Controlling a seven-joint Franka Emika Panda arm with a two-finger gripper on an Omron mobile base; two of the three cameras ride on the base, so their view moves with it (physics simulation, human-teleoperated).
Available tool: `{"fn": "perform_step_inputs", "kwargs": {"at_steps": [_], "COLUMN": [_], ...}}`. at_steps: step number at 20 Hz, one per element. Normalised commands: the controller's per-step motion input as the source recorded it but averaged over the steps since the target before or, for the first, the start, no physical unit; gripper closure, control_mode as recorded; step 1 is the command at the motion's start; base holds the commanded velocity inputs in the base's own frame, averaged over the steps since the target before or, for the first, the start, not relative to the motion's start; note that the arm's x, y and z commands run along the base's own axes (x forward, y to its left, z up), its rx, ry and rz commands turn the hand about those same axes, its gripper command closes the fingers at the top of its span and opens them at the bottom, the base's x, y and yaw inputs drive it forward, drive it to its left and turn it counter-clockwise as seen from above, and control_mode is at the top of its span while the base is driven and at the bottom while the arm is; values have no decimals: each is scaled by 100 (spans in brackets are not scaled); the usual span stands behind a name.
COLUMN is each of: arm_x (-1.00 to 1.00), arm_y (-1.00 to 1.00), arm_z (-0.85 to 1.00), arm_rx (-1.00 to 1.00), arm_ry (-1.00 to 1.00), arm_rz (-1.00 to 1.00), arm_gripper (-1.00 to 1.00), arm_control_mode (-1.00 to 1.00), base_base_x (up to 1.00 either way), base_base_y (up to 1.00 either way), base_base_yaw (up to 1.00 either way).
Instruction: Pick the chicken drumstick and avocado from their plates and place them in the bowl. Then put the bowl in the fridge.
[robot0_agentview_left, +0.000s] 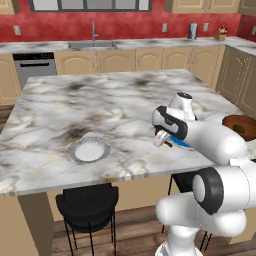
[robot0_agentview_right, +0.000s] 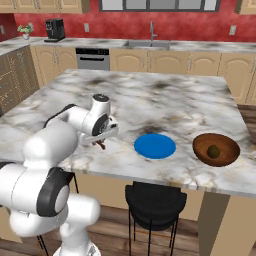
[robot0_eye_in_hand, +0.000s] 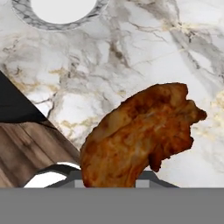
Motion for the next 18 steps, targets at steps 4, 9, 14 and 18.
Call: {"fn": "perform_step_inputs", "kwargs": {"at_steps": [4, 9, 14, 18], "arm_x": [-4, 0, 0, 0], "arm_y": [-66, -64, -67, -69], "arm_z": [0, 3, 13, 17], "arm_rx": [-6, -10, -6, -3], "arm_ry": [0, 1, 4, 10], "arm_rz": [-24, -27, -24, -25], "arm_gripper": [100, 100, 100, 100], "arm_control_mode": [-100, -100, -100, -100], "base_base_x": [0, 0, 0, 0], "base_base_y": [0, 0, 0, 0], "base_base_yaw": [0, 0, 0, 0]}}
